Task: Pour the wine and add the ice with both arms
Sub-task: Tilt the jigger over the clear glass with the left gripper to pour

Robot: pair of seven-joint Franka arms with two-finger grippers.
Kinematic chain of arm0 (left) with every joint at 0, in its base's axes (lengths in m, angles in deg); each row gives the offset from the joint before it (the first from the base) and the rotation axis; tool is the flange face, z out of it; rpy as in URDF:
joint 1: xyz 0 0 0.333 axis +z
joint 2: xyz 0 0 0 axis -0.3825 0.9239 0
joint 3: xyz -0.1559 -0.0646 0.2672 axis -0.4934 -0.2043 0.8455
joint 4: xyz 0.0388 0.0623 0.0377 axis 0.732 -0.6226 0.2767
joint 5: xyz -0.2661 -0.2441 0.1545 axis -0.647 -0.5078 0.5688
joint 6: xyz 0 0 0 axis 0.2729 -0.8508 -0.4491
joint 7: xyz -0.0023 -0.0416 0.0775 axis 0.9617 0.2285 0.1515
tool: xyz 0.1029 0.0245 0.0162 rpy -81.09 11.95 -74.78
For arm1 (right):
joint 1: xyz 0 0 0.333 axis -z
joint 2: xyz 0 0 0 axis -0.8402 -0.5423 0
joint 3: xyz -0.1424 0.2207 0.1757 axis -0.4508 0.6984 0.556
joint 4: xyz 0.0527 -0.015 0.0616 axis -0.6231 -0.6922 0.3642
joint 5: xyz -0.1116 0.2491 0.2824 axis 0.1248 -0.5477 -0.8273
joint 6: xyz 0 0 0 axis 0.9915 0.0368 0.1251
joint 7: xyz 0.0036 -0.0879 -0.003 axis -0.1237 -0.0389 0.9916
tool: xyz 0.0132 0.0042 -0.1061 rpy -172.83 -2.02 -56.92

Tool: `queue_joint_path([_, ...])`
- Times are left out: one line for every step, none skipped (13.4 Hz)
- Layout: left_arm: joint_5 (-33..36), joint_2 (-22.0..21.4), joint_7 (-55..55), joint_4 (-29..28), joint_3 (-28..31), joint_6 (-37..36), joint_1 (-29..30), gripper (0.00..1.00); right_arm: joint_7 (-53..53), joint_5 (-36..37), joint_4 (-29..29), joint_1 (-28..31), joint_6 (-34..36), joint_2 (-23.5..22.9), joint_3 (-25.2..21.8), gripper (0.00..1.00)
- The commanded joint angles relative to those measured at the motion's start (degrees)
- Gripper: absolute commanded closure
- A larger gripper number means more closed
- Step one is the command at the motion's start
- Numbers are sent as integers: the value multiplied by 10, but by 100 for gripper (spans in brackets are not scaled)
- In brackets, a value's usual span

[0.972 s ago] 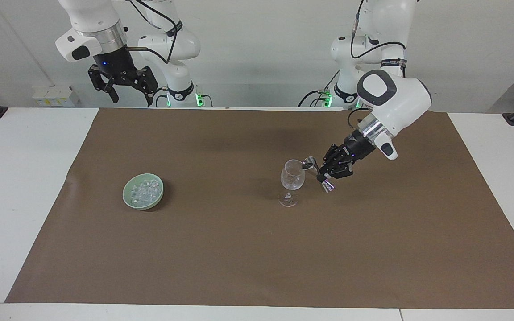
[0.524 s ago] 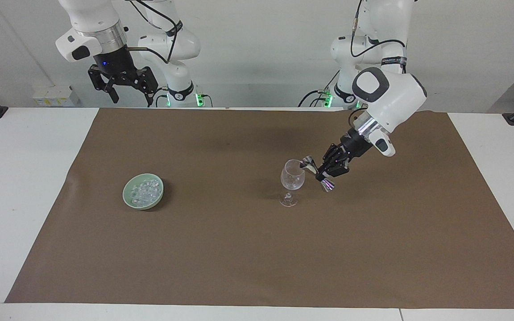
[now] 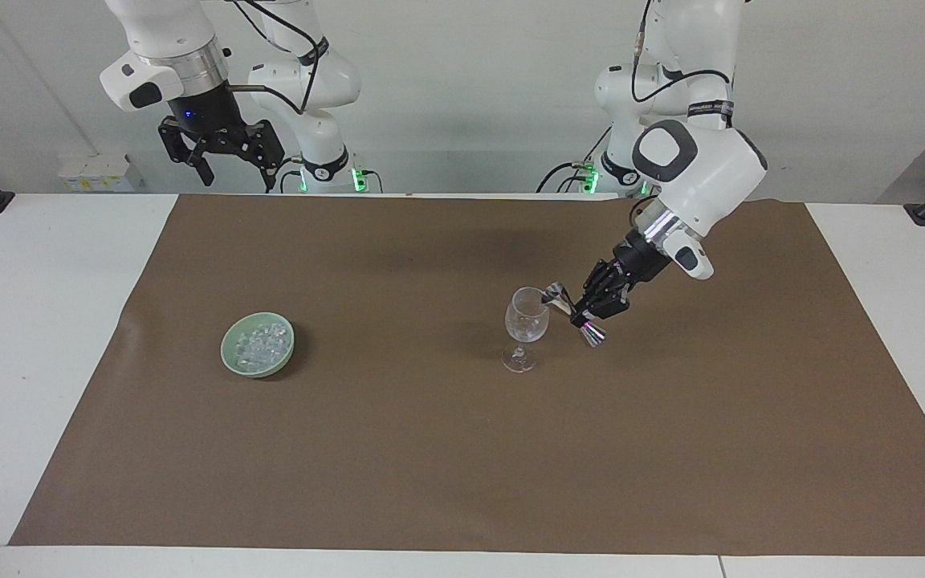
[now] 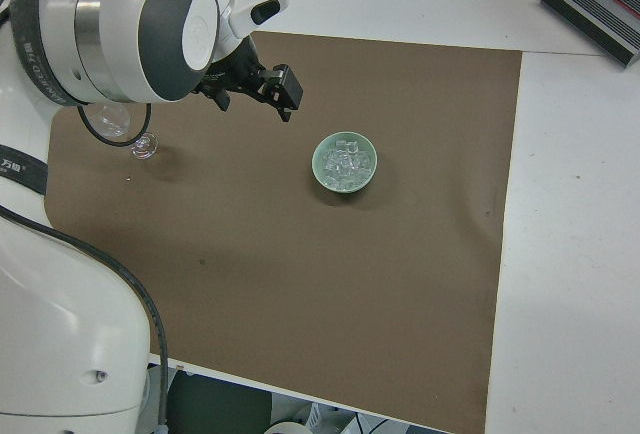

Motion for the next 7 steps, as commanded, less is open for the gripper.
queue_joint_path([11,-19,-2,-20,9,15,-14,100,8,-5,-5,1,7,6,-3,0])
queue_joint_path([37,-20,-2,-20,8,19,-14,100,7,-4,-5,1,7,6,-3,0])
queue_joint_path([51,-21,-3,-19,8,20,-14,100,8,-5,-5,1,7,6,-3,0])
queue_joint_path([54,-23,-4,-19,8,20,-14,100,7,-4,-5,1,7,6,-3,0])
queue_joint_path([55,-23,-4,-19,8,21,-15,100,8,-5,-5,1,7,6,-3,0])
queue_joint_path([56,-23,-4,-20,9,23,-20,100,8,-5,-5,1,7,6,-3,0])
queue_joint_path([57,-23,-4,-20,8,29,-22,100,8,-5,-5,1,7,6,-3,0])
